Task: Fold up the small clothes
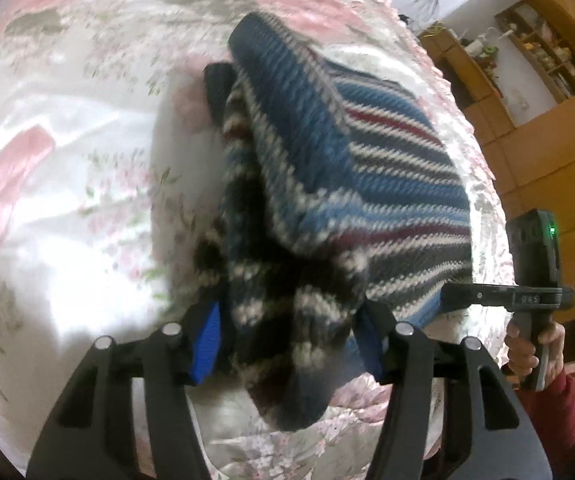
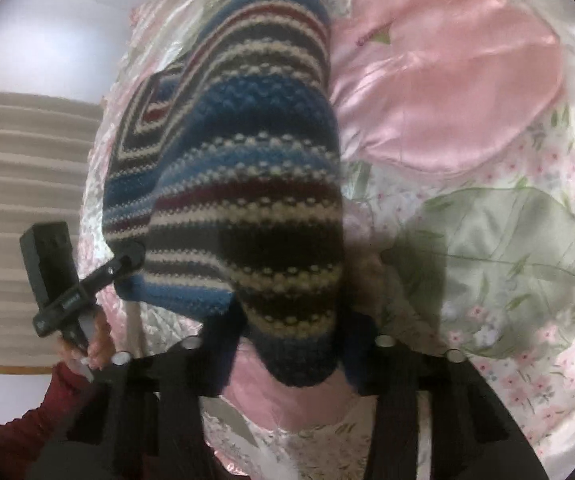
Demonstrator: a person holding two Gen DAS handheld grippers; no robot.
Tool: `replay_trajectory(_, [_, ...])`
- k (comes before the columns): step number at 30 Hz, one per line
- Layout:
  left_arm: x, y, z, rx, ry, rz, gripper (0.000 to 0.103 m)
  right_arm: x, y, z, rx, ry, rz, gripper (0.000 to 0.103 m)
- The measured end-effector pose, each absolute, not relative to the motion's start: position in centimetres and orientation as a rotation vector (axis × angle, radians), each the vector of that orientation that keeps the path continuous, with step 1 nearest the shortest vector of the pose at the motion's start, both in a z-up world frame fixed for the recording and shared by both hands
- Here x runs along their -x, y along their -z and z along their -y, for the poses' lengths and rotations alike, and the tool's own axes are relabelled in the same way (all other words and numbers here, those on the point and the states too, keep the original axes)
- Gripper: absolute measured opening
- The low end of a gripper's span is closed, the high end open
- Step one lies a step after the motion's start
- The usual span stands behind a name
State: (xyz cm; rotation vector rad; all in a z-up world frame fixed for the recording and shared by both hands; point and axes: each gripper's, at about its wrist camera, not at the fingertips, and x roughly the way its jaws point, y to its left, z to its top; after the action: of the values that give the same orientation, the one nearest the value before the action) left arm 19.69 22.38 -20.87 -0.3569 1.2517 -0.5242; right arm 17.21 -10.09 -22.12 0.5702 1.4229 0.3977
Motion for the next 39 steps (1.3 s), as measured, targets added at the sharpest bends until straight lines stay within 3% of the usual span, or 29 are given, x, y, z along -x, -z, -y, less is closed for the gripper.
replay_trajectory(3, [-19.0,20.6,-22.7,0.343,0.508,-1.236,0.051,-17.0,20.7,10.0,-0.544,-0.396,-1.386,0.026])
replay_trajectory(17, [-17.6,22.0,-22.6,0.283,0.47,-1.246,0.051,-15.9,23.3,10.2,-0.568,-0.323,-1.367,0.03])
replay_trajectory(19, [-16.9,20.9,-22.7,0.267,0.43,-1.235,0.052,-15.6,22.6,10.0,-0.545,-0.307,-1.356,0.036])
replay_trajectory(21, [-16.2,19.6,-22.5,0.226,0.373,-1.228,0.057,-14.9,21.1,9.7,-0.495,-0.257,-1.34,0.052])
replay_trajectory(23, [-15.1,18.3,-22.7,0.192,0.343,-1.226,0.058,-13.7,19.1,9.6,-0.438,-0.199,-1.305,0.055])
replay_trajectory(25, [-13.8,16.8,-23.1,0.179,0.304,-1.222,0.06,-12.5,17.5,9.4,-0.394,-0.154,-1.279,0.065])
replay_trajectory(27, [-12.8,15.6,-23.3,0.174,0.285,-1.215,0.066,-10.9,15.7,8.9,-0.344,-0.105,-1.255,0.079])
replay_trajectory(30, [-10.8,13.4,-23.4,0.159,0.241,-1.183,0.072,-8.9,13.8,8.0,-0.281,-0.057,-1.23,0.09])
replay_trajectory(39, [-6.9,9.1,-22.8,0.101,0.199,-1.157,0.079,-4.9,9.9,6.0,-0.258,-0.017,-1.189,0.099])
